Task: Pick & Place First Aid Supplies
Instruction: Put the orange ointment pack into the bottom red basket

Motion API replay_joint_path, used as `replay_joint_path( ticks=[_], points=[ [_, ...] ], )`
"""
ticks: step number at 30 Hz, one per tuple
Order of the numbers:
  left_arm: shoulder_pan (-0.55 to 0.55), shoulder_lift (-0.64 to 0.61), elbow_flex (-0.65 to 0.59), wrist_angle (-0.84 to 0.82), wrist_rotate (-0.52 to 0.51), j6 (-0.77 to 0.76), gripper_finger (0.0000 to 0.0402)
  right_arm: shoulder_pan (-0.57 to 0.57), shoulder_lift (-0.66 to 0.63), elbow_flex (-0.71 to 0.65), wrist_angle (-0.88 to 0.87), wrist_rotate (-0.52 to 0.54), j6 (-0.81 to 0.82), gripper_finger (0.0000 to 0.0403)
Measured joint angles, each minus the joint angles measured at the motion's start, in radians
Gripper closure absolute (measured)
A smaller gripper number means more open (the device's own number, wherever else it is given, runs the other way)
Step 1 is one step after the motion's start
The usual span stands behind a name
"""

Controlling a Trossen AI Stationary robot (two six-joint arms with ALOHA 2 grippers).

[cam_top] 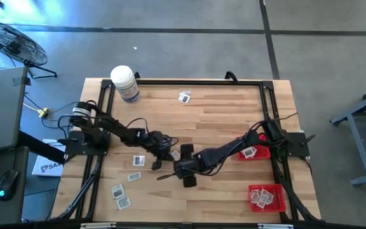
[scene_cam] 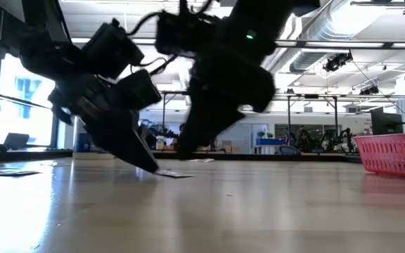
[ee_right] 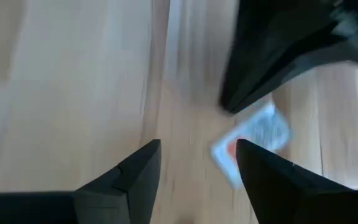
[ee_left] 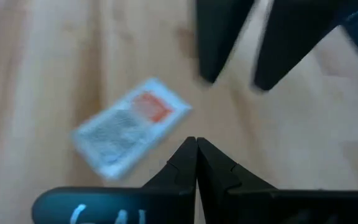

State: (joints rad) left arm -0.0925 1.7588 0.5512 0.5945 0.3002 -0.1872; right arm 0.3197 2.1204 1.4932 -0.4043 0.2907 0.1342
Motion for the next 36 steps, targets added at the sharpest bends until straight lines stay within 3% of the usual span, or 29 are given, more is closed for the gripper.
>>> replay_joint_path(
  ticks=[5,12,17,22,25,30,36],
  points=[
    [0.001,-0.145,0.022,-0.24,-0.001,-0.001,0.0402,-0.025,0.007,-0.054,0.181,-0.002,0.041,0.0203],
    [0.0,-0.411,-0.015,-0.466,-0.248,0.007,0.0402,-0.047,0.04,-0.071,0.273,0.082,0.153,0.0228],
    [0.0,-0.51,-0.031,-0.542,-0.371,0.033,0.0402,-0.044,0.06,-0.072,0.274,0.161,0.25,0.0248],
    [0.001,-0.546,-0.029,-0.568,-0.471,0.063,0.0402,-0.037,0.06,-0.071,0.27,0.312,0.336,0.0261],
    [0.001,-0.554,-0.03,-0.582,-0.52,0.064,0.0402,-0.03,0.068,-0.07,0.33,0.332,0.359,0.0264],
    [0.001,-0.553,-0.029,-0.58,-0.528,0.078,0.0402,-0.028,0.121,-0.072,0.35,0.321,0.368,0.0264],
    [0.001,-0.554,-0.029,-0.586,-0.528,0.078,0.0402,-0.017,0.151,-0.071,0.358,0.432,0.44,0.0265]
  ],
)
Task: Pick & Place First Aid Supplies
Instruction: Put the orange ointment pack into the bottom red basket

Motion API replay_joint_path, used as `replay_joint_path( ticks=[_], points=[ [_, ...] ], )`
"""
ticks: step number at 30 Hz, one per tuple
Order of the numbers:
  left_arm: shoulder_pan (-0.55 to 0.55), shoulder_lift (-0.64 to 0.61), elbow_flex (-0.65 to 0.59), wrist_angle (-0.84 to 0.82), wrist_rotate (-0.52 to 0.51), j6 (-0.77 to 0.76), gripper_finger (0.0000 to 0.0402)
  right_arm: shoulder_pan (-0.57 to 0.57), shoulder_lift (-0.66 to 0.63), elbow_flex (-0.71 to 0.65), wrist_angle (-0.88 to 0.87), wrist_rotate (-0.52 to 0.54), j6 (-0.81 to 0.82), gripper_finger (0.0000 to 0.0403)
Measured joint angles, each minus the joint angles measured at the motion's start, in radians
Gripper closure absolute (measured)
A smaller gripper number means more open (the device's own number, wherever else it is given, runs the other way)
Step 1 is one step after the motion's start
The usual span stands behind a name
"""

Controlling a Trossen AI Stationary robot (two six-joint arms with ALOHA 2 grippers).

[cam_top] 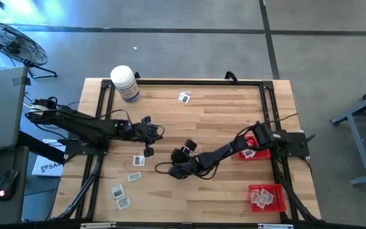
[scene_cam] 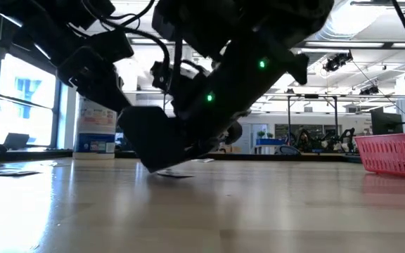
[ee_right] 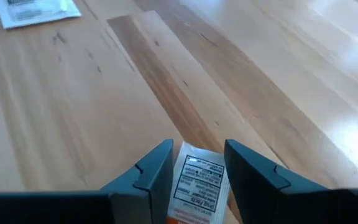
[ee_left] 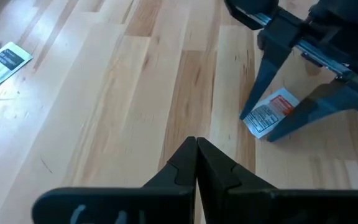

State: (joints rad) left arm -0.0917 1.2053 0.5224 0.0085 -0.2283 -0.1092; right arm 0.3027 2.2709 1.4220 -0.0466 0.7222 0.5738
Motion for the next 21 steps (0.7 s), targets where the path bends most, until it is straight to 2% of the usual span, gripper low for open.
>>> replay_joint_path(
  ticks=[6,10,21],
  points=[
    [0.0,0.0,0.0,-0.004,-0.003,0.0,0.0402,-0.028,0.016,0.006,-0.069,-0.084,0.141,0.0266],
    [0.0,0.0,0.0,-0.005,-0.002,0.0,0.0402,-0.042,0.031,0.008,-0.094,-0.139,0.164,0.0281],
    [0.0,0.0,0.0,-0.011,-0.002,-0.008,0.0401,-0.047,0.034,0.006,-0.084,-0.164,0.16,0.0393]
  ],
)
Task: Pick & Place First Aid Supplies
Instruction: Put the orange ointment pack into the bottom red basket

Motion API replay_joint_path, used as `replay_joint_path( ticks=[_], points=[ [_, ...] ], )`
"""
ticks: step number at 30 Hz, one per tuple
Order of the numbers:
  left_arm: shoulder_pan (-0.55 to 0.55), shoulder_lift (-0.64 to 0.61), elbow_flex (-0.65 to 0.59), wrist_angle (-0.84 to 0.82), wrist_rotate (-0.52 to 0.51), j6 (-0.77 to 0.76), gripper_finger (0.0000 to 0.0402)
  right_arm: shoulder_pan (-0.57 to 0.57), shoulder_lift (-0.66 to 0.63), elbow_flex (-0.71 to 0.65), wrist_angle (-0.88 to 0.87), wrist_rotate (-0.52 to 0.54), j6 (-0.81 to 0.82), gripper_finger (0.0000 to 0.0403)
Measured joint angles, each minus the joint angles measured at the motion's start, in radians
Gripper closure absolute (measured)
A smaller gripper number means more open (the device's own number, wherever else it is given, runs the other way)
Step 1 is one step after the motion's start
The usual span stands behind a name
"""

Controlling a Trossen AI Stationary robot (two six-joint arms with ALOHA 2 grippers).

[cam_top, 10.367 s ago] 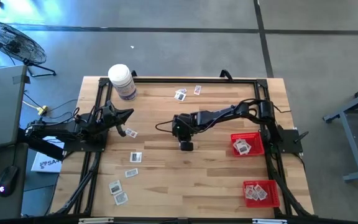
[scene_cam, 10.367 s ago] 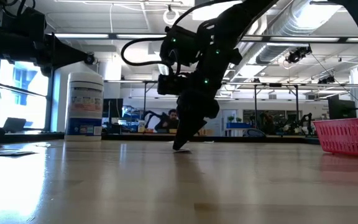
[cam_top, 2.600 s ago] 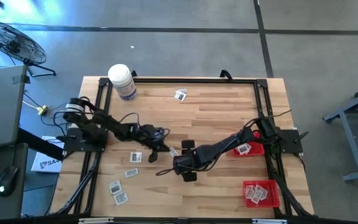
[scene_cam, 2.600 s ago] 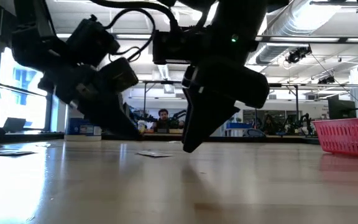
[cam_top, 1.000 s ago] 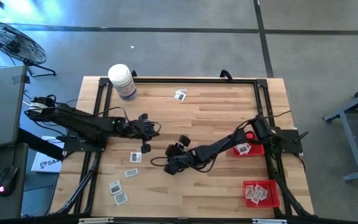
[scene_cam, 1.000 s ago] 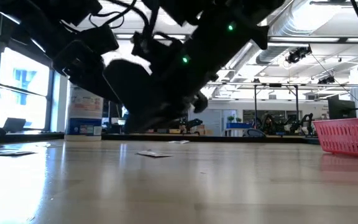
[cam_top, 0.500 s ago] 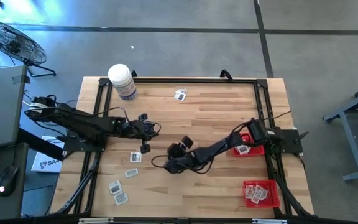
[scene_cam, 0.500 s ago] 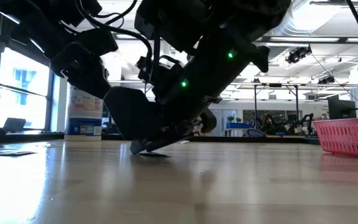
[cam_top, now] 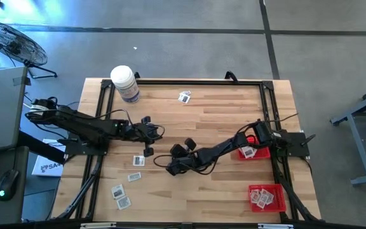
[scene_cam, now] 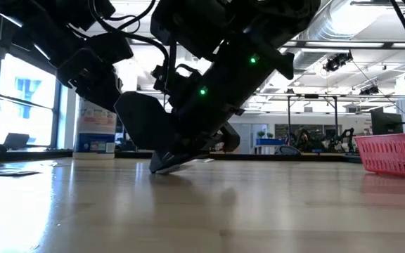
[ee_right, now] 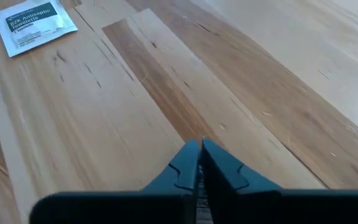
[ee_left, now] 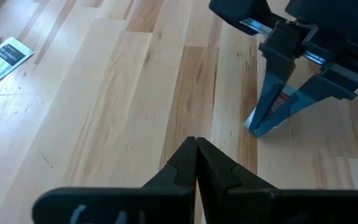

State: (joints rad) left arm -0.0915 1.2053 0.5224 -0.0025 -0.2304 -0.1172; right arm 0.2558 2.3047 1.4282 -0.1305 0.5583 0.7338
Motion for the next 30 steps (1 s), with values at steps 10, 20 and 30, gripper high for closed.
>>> replay_joint_path(
  ticks=[10,20,30],
  points=[
    [0.0,0.0,0.0,0.0,0.0,0.0,0.0401,-0.002,-0.067,-0.008,-0.014,-0.072,-0.04,0.0399],
    [0.0,0.0,0.0,0.005,0.001,0.001,0.0401,0.009,-0.3,-0.011,-0.236,-0.202,-0.215,0.0402],
    [0.0,0.0,0.0,0.051,-0.016,0.005,0.0401,0.177,-0.505,-0.011,-0.717,-0.366,-0.053,0.0402]
  ],
)
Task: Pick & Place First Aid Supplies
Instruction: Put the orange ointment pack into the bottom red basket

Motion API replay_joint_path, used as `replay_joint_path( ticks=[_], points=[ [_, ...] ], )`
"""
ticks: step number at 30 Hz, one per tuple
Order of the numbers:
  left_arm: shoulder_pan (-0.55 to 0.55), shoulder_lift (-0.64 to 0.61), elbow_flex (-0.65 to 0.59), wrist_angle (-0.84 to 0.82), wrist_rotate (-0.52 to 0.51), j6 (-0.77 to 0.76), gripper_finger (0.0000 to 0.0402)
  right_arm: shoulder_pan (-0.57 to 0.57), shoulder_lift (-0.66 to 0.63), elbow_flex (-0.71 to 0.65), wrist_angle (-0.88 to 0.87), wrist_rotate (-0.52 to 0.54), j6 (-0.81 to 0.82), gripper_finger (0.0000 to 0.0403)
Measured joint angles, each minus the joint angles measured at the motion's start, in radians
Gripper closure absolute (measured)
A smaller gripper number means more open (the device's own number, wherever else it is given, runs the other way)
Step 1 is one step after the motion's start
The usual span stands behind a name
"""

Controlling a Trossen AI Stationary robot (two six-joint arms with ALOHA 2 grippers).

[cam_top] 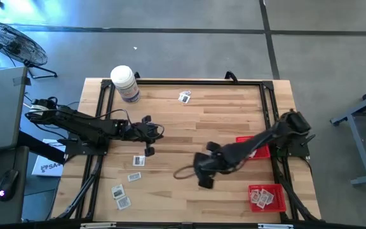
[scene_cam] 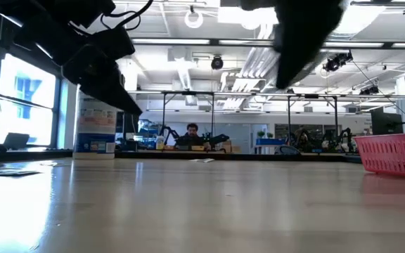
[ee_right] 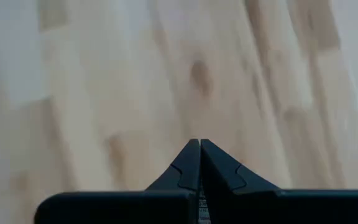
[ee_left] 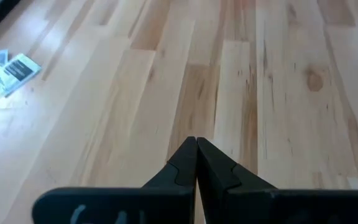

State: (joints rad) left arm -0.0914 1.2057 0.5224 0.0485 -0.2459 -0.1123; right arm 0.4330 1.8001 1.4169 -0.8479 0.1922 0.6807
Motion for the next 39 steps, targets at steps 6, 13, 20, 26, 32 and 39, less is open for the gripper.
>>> replay_joint_path(
  ticks=[6,13,20,26,32,39],
  points=[
    [0.0,0.0,0.0,0.04,-0.001,0.007,0.0401,0.191,-0.087,0.003,-0.253,-0.044,0.323,0.0402],
    [0.0,0.0,0.0,0.065,-0.002,0.007,0.0401,0.427,-0.131,-0.079,-0.478,-0.19,0.801,0.0402],
    [0.0,0.0,0.0,0.064,-0.003,0.007,0.0401,0.558,-0.171,-0.246,-0.288,-0.226,1.054,0.0402],
    [0.0,0.0,0.0,0.063,-0.023,0.006,0.0401,0.585,-0.172,-0.377,-0.11,-0.256,1.096,0.0401],
    [0.0,0.0,0.0,0.065,-0.037,0.003,0.0401,0.585,-0.171,-0.468,0.039,-0.259,1.094,0.0401],
    [0.0,0.0,0.0,0.081,-0.037,0.003,0.0401,0.585,-0.171,-0.484,0.078,-0.23,1.07,0.0399]
  ],
)
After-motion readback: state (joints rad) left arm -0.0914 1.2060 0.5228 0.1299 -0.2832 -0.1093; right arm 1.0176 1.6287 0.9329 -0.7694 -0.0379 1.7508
